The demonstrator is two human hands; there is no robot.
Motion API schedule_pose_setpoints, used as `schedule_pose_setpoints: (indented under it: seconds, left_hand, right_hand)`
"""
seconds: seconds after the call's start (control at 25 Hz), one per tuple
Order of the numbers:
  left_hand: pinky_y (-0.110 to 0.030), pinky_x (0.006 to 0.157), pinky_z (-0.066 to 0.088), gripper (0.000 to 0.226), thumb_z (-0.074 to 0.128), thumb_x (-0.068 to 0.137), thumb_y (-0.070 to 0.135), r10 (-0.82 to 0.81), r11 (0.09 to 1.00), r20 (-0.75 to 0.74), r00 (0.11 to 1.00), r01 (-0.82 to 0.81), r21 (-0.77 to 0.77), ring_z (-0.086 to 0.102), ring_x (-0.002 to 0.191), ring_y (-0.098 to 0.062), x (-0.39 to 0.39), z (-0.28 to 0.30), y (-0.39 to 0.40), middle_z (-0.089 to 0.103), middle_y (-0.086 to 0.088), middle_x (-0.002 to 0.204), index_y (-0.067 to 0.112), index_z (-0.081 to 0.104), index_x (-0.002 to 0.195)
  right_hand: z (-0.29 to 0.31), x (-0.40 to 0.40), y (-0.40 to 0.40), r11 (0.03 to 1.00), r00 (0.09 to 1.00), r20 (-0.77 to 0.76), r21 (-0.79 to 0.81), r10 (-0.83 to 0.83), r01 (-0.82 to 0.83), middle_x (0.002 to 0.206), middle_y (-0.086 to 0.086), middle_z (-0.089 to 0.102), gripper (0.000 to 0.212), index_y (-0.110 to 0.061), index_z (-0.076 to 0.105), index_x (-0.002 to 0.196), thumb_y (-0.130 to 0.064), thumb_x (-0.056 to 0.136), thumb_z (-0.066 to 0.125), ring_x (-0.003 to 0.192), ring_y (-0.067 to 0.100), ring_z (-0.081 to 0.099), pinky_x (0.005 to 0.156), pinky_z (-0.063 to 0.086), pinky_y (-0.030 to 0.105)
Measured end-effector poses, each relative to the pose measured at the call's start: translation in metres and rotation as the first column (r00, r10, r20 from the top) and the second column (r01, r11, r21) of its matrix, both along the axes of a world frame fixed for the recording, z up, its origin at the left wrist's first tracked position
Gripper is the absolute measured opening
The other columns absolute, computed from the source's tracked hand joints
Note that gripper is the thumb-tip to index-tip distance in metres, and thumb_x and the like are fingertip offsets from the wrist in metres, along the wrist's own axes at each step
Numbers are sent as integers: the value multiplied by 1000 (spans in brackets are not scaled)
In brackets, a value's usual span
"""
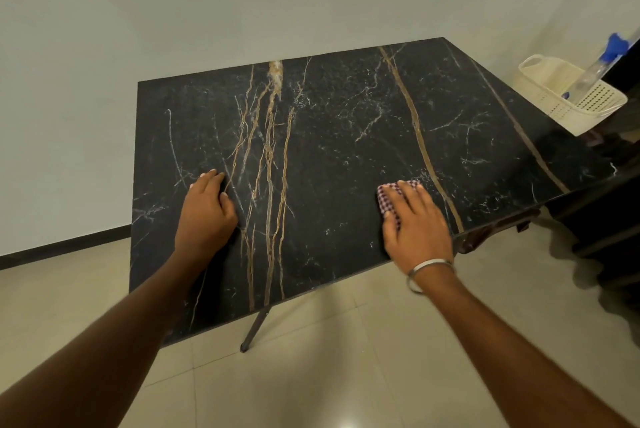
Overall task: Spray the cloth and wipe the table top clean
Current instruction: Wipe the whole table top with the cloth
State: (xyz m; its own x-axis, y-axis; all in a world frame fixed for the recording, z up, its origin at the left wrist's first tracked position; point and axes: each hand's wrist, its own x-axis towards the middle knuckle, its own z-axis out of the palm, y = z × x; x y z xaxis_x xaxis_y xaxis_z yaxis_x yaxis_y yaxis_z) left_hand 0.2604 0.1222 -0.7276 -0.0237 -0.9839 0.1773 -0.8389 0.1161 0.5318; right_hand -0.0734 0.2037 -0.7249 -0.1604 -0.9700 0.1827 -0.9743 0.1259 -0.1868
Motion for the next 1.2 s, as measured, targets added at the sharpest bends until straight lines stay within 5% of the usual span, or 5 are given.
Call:
schedule_pose_setpoints:
  seconds: [0.36,1.2]
  left_hand:
    - [-44,117,26,45,42,97,13,-3,999,-25,1000,2,-34,35,138,-26,3,-2,1,42,-15,147,3,42,141]
    - [-41,120,19,48,41,100,24,-33,999,37,999,32,12,30,142,-25,63,5,-2,38,-10,152,7,38,145]
  right_hand:
    - [0,-6,-1,991,991,-41,-39,-128,127,151,2,37,54,-25,39,144,-37,92,31,142,27,26,116,25,47]
    - [1,215,30,999,1000,6,27,-31,31,154,1,32,52,-29,31,146,-39,96,34,145,27,19,116,19,45]
